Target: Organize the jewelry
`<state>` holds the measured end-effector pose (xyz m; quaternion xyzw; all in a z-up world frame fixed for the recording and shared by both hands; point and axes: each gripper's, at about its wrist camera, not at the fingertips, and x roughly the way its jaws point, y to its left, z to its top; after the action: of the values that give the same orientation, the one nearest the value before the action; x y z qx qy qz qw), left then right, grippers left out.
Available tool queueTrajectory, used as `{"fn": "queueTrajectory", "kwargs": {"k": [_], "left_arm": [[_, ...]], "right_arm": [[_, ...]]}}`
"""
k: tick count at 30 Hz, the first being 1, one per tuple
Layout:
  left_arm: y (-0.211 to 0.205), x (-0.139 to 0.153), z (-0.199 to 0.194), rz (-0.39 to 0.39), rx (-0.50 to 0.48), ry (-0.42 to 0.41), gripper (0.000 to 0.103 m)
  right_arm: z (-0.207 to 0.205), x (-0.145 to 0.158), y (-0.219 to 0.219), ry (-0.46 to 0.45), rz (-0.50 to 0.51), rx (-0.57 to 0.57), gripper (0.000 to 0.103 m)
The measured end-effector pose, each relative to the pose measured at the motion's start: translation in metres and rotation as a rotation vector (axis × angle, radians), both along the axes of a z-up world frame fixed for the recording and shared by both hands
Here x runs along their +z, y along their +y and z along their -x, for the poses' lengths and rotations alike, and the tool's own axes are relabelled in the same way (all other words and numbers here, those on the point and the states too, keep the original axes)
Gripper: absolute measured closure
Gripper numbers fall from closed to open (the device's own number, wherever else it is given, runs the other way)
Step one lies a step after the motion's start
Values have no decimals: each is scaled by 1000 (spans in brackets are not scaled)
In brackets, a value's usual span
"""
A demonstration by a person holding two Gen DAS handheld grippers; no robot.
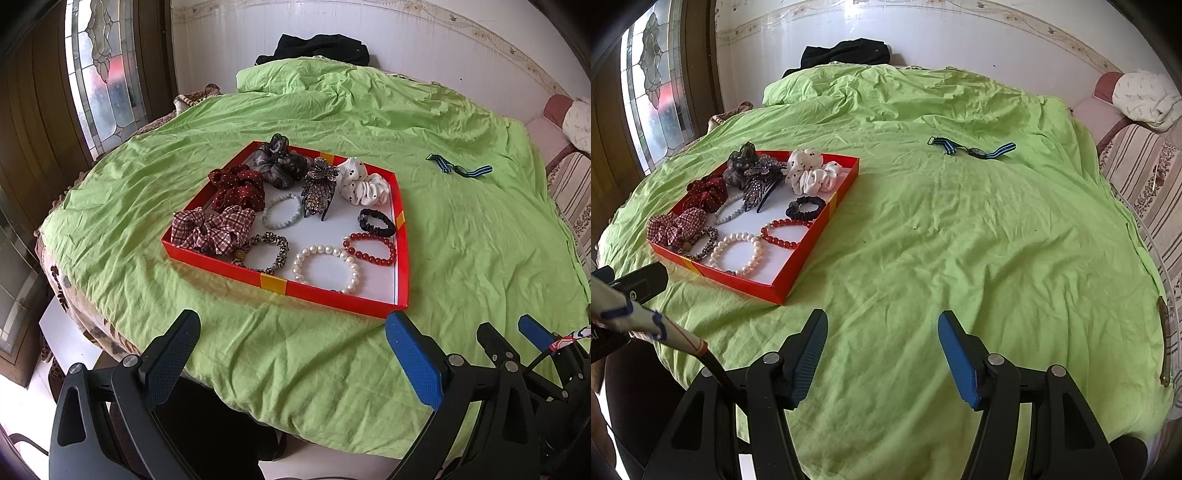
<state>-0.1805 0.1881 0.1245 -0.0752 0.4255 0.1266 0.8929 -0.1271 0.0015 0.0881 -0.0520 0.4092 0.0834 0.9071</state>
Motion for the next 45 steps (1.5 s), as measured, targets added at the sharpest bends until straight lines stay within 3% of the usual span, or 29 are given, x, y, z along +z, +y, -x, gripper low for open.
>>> {"fn": "queueTrajectory", "kwargs": {"k": [45], "left_arm": [[-2,-3,-2,21,-4,12,3]], "right_arm": [[4,1,8,-7,2,0,32]]}}
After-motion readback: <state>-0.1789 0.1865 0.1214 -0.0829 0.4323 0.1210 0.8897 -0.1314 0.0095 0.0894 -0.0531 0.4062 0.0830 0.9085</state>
